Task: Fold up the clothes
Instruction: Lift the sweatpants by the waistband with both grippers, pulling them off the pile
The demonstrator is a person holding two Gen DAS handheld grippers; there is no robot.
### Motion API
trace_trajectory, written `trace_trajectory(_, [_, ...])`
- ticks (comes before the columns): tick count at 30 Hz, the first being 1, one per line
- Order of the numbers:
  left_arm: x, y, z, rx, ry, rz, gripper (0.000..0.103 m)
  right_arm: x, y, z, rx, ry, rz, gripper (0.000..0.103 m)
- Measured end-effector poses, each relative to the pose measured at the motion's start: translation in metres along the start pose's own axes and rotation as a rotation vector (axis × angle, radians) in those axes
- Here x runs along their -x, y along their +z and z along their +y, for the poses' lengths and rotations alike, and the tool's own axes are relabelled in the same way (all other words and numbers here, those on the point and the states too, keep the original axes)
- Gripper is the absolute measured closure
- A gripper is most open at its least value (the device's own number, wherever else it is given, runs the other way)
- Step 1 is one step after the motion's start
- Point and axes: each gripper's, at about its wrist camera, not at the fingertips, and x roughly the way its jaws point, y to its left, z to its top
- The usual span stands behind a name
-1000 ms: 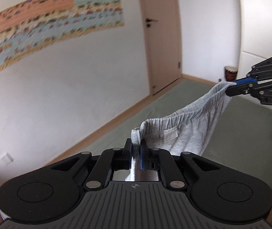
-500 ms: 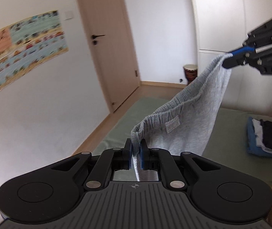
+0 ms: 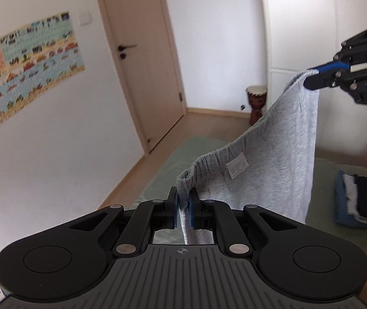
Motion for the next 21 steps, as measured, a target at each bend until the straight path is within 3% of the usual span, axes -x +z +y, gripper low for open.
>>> trace_trajectory(4, [-0.063, 0.01, 0.028, 0.012, 0.029, 0.062, 0.096, -0.069, -0.002, 0.001, -0.014, 0.002, 0.043, 0.096])
trace_trajectory(6, [-0.094, 0.022, 0.047, 0.016, 0.051, 0.076, 0.096, -0.119, 0.008, -0.011, -0.023, -0.007, 0.056, 0.096])
trace_trajectory(9, [-0.119, 0.052, 0.083, 0.055, 0.074, 0.058, 0.096, -0.16, 0.036, -0.026, 0.001, -0.051, 0.04, 0.096])
trace_trajectory(15, [-0.092, 0.131, 0.152, 0.106, 0.154, -0.096, 0.096, -0.186, 0.117, -0.062, 0.001, -0.13, -0.073, 0.096])
trace_trajectory(18, [-0.058, 0.167, 0.173, 0.123, 0.188, -0.196, 0.095, -0.171, 0.162, -0.083, -0.005, -0.174, -0.173, 0.096])
trace_trajectory(21, [-0.028, 0.184, 0.172, 0.09, 0.239, -0.264, 0.096, -0.149, 0.19, -0.092, -0.015, -0.203, -0.259, 0.096])
